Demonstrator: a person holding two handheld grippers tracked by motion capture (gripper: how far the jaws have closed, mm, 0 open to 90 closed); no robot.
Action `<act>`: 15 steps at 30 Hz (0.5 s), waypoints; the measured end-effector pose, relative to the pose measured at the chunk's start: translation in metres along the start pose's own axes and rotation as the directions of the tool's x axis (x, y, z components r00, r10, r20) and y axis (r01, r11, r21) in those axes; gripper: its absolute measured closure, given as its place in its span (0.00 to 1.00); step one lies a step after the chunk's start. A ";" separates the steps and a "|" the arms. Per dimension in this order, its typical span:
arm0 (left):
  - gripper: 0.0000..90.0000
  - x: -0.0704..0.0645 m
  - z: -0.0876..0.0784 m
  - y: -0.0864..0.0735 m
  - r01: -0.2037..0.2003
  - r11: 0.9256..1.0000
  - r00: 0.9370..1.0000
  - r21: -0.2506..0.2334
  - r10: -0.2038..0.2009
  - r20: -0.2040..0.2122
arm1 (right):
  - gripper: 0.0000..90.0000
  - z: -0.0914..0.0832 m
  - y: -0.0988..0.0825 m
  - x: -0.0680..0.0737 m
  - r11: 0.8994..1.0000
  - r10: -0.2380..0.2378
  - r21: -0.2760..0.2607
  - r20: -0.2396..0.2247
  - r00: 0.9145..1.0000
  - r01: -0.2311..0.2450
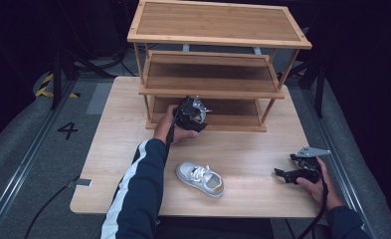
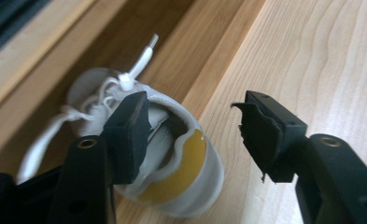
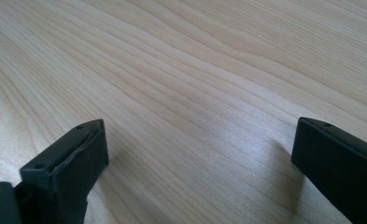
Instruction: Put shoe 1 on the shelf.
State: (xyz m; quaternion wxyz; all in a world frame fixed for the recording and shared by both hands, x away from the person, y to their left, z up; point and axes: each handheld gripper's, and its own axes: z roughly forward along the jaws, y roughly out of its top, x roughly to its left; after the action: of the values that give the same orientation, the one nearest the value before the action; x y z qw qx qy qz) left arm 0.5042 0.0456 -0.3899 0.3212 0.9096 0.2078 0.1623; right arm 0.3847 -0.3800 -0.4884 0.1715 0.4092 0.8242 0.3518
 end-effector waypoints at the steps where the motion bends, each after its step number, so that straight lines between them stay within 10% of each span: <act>1: 0.46 -0.001 -0.005 0.000 -0.007 1.000 1.000 -0.011 0.007 -0.009 | 0.04 0.000 0.000 0.000 1.000 0.000 0.000 0.000 1.000 0.000; 11: 0.38 -0.008 -0.018 -0.027 0.041 0.999 0.997 -0.002 -0.041 -0.070 | 0.05 0.000 0.000 0.000 1.000 0.000 0.000 0.001 1.000 0.000; 15: 0.35 -0.005 -0.009 -0.044 0.123 0.992 0.991 -0.009 -0.124 -0.049 | 0.04 0.000 0.000 0.000 1.000 0.000 0.000 0.001 1.000 0.000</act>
State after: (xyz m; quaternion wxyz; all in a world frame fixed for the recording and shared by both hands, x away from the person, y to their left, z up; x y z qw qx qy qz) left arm 0.4840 0.0797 -0.4127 0.3281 0.8897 0.2711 0.1652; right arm 0.3846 -0.3800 -0.4884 0.1718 0.4094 0.8241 0.3518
